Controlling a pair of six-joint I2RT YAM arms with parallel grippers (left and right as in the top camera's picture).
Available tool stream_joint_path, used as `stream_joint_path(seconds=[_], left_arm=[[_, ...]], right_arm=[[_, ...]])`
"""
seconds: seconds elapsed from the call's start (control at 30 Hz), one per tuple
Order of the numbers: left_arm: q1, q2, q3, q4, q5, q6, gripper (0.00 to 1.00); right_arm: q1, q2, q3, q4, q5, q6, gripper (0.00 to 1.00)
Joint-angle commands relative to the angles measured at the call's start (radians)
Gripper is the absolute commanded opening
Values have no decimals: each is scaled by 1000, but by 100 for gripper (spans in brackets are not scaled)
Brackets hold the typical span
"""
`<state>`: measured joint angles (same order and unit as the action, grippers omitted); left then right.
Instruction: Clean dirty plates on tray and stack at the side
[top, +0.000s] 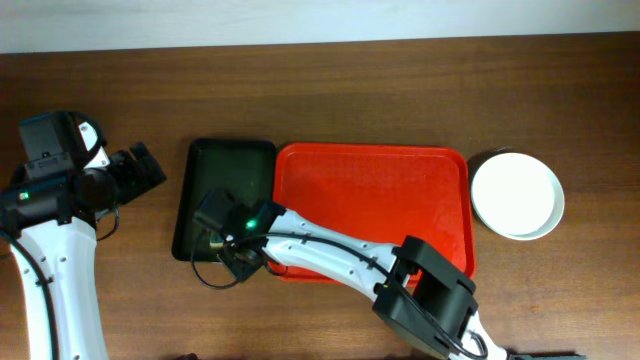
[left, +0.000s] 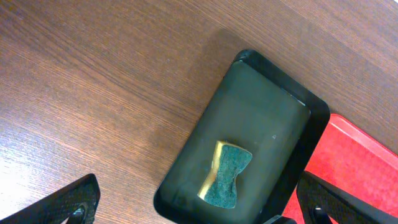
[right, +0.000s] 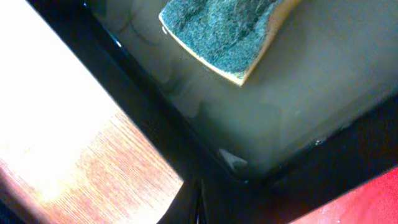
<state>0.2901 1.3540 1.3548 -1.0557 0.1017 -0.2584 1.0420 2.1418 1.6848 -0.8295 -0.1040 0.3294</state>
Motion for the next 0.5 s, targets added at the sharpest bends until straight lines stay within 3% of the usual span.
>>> stream_joint_path(seconds=[0.0, 0.47], left_arm=[[3, 5, 8, -1, 10, -10, 99], [3, 5, 8, -1, 10, -10, 99]], right_arm=[[-1, 4, 9, 1, 114, 75, 4], [34, 9, 9, -50, 135, 122, 4]])
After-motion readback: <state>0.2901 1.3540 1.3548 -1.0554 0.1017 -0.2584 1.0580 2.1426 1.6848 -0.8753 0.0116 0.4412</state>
